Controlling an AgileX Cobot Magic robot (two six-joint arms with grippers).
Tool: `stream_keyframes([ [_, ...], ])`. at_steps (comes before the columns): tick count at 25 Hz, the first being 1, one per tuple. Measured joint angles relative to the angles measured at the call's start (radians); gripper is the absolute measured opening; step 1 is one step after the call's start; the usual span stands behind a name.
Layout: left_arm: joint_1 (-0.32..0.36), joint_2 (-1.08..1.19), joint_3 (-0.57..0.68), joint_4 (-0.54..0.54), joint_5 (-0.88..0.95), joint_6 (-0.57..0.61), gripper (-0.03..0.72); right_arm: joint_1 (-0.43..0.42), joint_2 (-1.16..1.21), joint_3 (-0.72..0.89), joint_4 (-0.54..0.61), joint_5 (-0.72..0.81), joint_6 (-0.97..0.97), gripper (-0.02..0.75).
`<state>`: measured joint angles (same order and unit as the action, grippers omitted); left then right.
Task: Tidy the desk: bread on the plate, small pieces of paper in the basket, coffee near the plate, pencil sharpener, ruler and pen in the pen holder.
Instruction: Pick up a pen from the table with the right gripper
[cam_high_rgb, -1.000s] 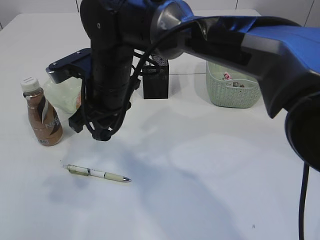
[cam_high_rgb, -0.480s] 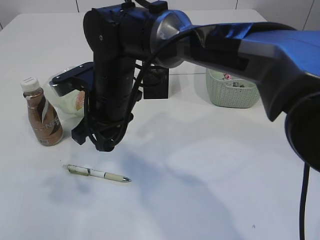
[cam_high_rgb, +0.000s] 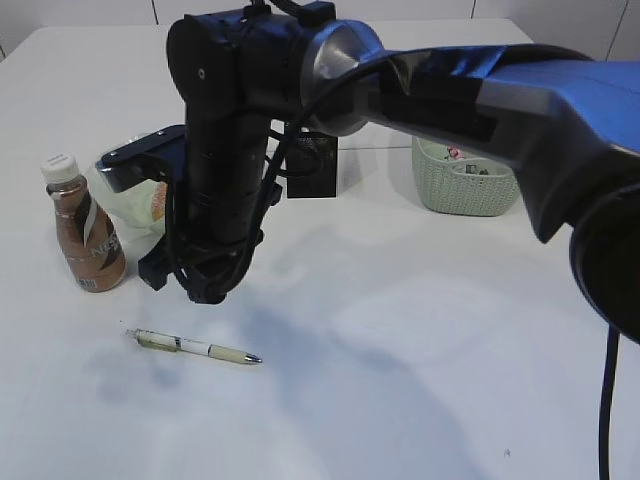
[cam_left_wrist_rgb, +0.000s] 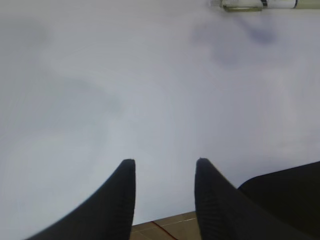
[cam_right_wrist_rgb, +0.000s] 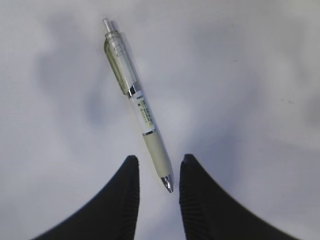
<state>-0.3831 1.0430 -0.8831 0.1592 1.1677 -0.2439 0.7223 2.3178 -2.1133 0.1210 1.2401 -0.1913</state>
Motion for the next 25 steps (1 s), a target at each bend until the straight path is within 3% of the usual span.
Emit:
stream_keyframes([
  [15,0.000,0.000,0.000,0.000,0.000,0.000,0.275,0.000,0.000,0.000,0.005,0.000,-0.007,0.241],
  [16,0.000,0.000,0.000,0.000,0.000,0.000,0.275,0.003,0.000,0.000,0.047,0.000,-0.116,0.241],
  [18,0.000,0.000,0.000,0.000,0.000,0.000,0.275,0.014,0.000,0.000,0.053,0.000,-0.152,0.244],
  [25,0.000,0.000,0.000,0.000,0.004,0.000,0.275,0.036,0.000,0.000,0.058,0.000,-0.206,0.336],
])
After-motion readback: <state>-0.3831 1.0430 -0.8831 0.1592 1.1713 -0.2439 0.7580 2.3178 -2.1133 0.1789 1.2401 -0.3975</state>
